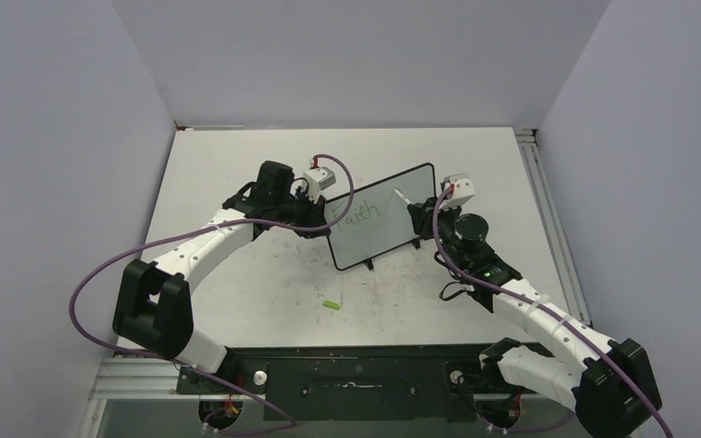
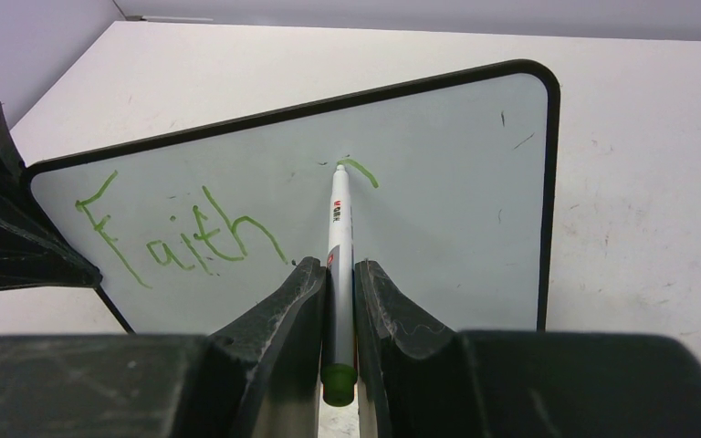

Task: Write a sentence on the whiteboard

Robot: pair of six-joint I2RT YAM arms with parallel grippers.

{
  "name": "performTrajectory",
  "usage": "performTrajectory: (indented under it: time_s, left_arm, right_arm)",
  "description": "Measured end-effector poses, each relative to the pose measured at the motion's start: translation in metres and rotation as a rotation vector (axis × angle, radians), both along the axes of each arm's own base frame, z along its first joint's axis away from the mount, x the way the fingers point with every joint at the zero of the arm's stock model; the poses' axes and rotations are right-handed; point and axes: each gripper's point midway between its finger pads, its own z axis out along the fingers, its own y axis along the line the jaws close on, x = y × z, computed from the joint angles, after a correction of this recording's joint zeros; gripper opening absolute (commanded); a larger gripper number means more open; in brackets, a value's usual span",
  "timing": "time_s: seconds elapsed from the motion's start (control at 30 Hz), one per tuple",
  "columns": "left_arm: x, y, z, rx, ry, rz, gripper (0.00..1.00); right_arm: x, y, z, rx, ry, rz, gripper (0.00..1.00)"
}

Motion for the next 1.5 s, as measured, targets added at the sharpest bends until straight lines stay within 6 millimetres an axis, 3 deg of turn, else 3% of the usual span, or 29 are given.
performTrajectory:
  time_s: [0.87,1.27,1.5]
  left_arm:
    - [0.000,0.000,0.000,0.000,0.000,0.000,0.00]
    - [-0.001,0.000,0.001,0.001,-0.002,-0.001,0.00]
    - [0.000,0.000,0.001,0.003,-0.006,-0.002,0.00]
  right_arm:
    - [-0.019,-0.006,-0.051,-0.090,0.125,-0.068,0.05]
    - [-0.027,-0.001,-0.053,-0.094,0.137,-0.055,0.05]
    - [-0.031,-0.005,-0.034,-0.062,0.097,-0.061,0.05]
